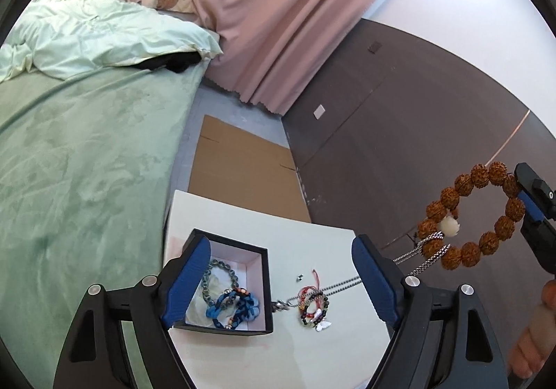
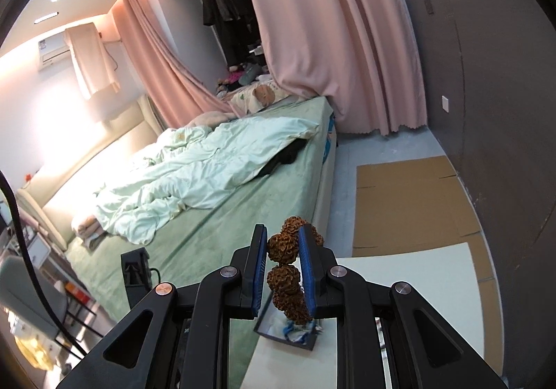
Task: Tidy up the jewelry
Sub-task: 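Carry the brown bead bracelet over the black box and open the right tool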
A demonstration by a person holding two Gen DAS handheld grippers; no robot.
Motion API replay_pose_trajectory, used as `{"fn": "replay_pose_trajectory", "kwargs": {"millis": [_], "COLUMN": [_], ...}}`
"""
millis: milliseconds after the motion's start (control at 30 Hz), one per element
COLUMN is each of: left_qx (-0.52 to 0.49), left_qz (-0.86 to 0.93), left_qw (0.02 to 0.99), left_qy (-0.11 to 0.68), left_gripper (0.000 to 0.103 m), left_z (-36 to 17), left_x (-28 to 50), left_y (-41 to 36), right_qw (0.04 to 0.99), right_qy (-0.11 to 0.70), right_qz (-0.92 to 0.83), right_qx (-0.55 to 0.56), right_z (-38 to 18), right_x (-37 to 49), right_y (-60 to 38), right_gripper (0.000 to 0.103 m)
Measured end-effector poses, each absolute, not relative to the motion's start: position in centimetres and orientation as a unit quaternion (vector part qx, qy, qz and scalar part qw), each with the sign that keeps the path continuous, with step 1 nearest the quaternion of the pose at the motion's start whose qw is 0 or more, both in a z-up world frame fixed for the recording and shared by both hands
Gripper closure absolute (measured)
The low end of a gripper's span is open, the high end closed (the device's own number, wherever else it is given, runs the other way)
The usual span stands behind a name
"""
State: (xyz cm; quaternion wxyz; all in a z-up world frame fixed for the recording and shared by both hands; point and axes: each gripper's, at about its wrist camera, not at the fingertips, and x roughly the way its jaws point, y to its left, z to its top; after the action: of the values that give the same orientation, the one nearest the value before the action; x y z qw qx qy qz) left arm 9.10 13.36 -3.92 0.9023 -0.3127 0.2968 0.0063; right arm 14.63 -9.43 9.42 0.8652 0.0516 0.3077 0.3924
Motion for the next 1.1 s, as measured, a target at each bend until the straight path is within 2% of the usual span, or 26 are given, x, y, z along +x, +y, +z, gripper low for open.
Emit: {"fn": "replay_pose_trajectory", "kwargs": {"millis": [367, 567, 767, 1100], "left_qx": [-0.315, -0.319, -0.322, -0.327], "left_qz": [0.02, 0.028, 0.035, 0.049], "left_qw": [0.906, 0.906, 0.905, 0.9], "left_qy": [0.283, 0.278, 0.276, 0.283], "left_gripper": [0.019, 0.019, 0.019, 0.019], "left_z": [-3.5, -3.5, -3.5, -4.0], "left_x": [7.5, 6.8, 6.4, 6.5], "left_y": [15.0, 15.8, 16.3, 17.1], "right_qw": [0.868, 0.865, 0.859, 0.822], "right_qy": [0.275, 0.273, 0.3, 0.386], "right_qz": [0.412, 0.42, 0.415, 0.417], "right_qx": [0.034, 0.03, 0.029, 0.043], "right_z": [13.1, 13.2, 10.2, 2.1], "right_x": [13.0, 12.7, 13.7, 17.1], "right_y": [-7.0, -5.5, -4.0, -1.3], "right_gripper": [0.084, 0.084, 0.084, 0.083]}}
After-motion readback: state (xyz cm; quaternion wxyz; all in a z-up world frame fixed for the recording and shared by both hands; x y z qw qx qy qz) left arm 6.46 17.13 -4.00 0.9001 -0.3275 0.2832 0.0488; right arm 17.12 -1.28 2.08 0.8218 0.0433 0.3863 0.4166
